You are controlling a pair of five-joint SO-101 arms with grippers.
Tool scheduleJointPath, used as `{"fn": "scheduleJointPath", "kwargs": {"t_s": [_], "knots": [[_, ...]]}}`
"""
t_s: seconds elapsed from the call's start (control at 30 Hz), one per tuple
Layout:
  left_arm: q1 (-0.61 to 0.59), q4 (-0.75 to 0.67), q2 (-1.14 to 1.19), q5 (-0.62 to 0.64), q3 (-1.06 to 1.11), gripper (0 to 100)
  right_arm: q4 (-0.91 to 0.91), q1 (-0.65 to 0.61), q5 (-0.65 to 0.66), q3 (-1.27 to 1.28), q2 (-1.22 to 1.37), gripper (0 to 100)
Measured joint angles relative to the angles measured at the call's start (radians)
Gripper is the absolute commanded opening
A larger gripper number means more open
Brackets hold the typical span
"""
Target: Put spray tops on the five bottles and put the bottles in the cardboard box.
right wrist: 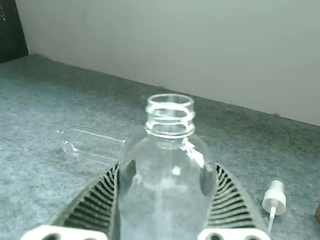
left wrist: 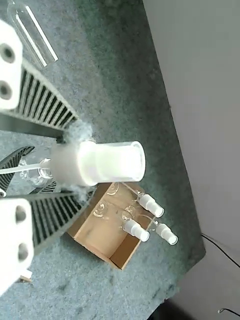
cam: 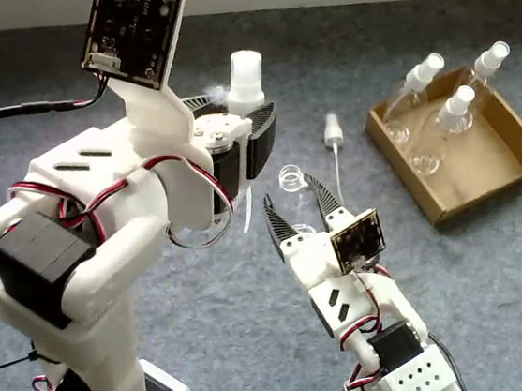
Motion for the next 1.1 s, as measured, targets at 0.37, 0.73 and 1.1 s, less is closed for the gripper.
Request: {"fn": "scheduleJointPath", "kwargs": {"t_s": [0.37, 0.73, 1.1], "knots": [[0.057, 0.0, -0.203, 0.0, 0.081, 0, -0.04, 0.0, 0.0, 0.0, 0.0, 8.0], [0.069, -0.206, -0.565, 0.0, 0.657, 1, -0.041, 0.0, 0.003, 0.0, 0.0, 8.0], [0.071, -1.02, -0.815, -0.158, 1.376, 1, -0.014, 0.0, 0.003, 0.0, 0.0, 8.0]]}}
